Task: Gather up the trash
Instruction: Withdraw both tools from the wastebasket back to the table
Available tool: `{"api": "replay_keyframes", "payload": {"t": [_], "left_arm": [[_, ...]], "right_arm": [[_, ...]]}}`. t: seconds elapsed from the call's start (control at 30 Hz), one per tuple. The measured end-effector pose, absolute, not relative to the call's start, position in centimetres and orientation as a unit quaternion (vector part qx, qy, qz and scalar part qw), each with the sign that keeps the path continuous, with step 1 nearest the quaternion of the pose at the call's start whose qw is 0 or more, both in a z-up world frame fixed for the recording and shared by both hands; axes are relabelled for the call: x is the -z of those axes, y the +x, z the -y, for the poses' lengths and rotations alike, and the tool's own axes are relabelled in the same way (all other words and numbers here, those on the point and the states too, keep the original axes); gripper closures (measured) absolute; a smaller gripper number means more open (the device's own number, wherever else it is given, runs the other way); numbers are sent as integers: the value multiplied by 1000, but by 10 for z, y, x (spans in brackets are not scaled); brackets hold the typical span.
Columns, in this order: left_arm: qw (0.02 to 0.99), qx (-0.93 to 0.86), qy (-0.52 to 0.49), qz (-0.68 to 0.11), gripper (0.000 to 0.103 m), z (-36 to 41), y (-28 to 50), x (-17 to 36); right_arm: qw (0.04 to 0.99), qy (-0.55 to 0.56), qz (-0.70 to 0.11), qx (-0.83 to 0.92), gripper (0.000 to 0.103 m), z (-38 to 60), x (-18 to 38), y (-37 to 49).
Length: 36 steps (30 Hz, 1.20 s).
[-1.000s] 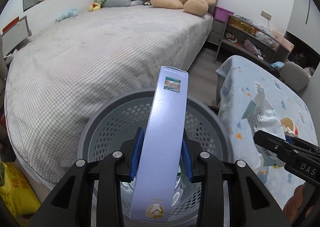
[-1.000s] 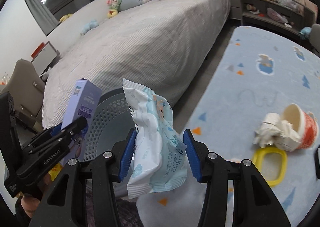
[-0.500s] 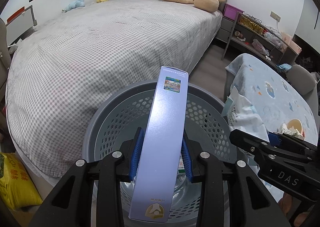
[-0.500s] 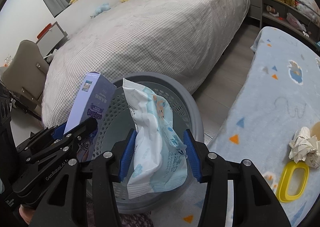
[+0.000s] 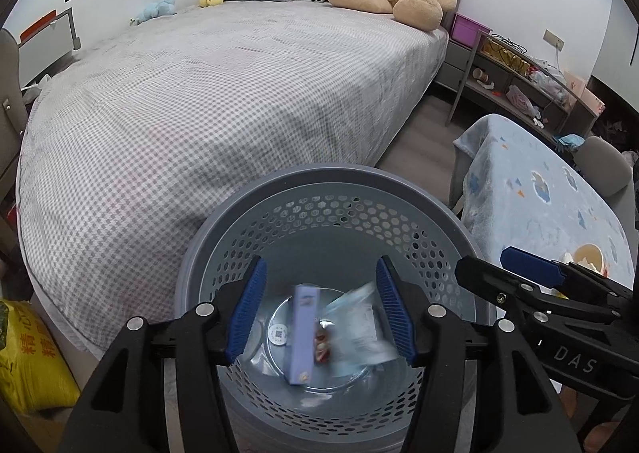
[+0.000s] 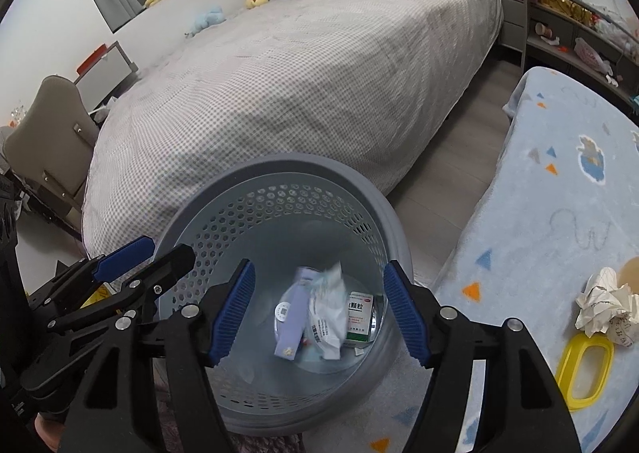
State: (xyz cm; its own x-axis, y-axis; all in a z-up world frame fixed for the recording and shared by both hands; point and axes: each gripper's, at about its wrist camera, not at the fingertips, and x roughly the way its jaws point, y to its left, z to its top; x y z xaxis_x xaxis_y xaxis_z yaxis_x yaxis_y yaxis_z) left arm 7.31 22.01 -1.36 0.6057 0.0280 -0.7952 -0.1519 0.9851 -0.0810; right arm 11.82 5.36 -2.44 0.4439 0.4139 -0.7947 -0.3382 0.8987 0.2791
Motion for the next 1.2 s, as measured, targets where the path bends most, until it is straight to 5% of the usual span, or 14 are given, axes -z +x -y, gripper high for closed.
{"api": "replay_keyframes", "payload": {"t": [1.2], "left_arm": [[900,-56,-56,-429,41,-212,74,9]], "right_arm": [[853,53,-480,-195,35,-35,26,104]]}}
